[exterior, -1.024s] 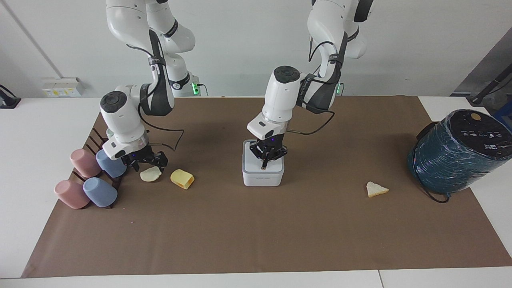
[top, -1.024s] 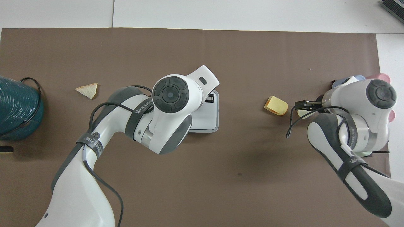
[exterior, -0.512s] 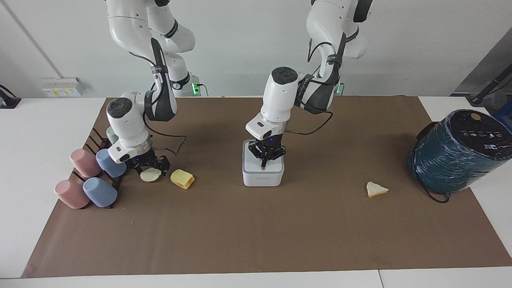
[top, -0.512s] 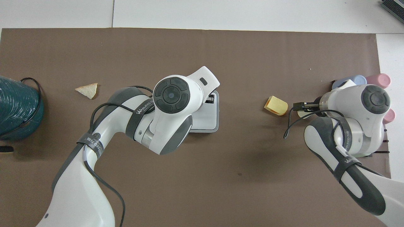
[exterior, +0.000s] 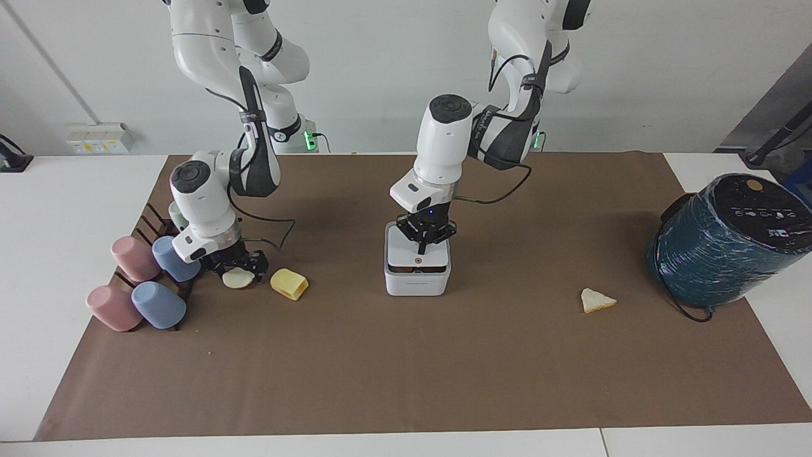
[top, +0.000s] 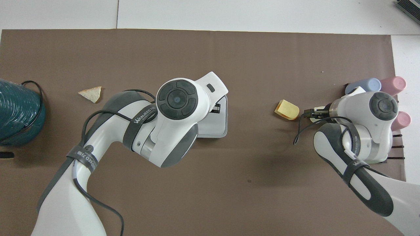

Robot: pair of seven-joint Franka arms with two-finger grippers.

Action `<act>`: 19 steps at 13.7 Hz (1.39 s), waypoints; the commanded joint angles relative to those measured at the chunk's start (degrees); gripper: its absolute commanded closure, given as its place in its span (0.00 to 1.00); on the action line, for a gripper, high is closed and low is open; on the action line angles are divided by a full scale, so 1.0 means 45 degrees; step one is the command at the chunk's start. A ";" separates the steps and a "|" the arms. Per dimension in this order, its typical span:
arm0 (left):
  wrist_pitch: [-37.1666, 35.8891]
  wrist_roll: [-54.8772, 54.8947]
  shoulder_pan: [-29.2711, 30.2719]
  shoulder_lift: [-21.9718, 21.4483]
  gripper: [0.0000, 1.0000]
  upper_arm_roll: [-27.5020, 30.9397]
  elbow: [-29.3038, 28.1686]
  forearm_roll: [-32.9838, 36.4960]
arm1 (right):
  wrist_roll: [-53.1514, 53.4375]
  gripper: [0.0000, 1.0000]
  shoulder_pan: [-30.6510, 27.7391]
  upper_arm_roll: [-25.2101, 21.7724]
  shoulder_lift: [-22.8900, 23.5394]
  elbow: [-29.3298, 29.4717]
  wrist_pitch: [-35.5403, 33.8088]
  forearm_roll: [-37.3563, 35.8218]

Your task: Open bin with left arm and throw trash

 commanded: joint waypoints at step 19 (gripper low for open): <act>0.0309 1.0632 0.5480 -0.2537 0.18 0.0265 -0.3860 0.0056 | 0.9823 1.00 0.5124 0.0225 -0.0226 0.5617 -0.3228 0.5603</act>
